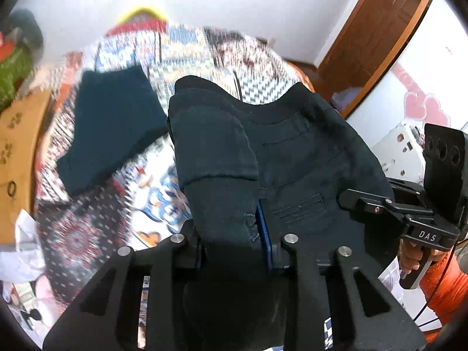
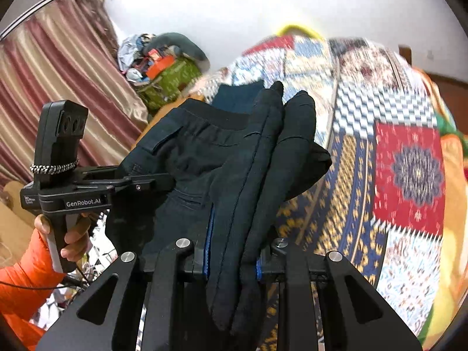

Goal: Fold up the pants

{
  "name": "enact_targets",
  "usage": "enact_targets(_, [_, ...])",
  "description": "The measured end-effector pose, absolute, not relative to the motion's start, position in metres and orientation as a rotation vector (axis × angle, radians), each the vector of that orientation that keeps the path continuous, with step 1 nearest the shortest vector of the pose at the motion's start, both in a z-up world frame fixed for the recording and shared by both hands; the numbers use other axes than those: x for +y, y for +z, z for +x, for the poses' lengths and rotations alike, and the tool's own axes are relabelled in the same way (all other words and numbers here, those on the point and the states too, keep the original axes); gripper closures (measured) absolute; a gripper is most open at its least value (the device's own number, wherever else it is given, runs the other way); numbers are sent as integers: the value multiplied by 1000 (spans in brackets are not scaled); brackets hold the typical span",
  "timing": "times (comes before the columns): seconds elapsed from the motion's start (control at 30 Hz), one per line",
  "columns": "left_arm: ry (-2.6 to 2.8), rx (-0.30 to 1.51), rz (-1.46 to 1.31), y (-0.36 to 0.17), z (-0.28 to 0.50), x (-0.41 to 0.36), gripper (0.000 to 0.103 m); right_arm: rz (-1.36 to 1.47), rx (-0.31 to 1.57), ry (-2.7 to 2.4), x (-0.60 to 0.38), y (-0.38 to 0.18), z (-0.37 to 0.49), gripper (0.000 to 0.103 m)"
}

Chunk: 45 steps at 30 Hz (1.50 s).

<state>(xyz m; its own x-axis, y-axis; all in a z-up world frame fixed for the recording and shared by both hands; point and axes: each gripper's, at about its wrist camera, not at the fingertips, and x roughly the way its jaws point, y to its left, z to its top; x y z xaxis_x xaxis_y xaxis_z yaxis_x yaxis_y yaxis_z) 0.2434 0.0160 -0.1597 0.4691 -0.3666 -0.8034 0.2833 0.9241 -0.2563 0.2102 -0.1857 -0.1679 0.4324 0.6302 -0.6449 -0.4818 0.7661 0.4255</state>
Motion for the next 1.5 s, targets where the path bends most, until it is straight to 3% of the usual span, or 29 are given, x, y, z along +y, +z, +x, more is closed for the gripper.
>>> enact_targets(0.33, [-288,800,-108,-82,252,82,74,103,717,792,-131,-103,246,84])
enact_targets(0.67, [-161,739,-115,-74,316,153,74,52,673,863,-56,-93,322,84])
enact_targets(0.9, [-103,767,-125,-119,377,186,74,43,723,867,-18,-124,380,84])
enact_targets(1.5, [-121,1047,-225,-293,500,212,71,-80,961,745,19,-253,484,84])
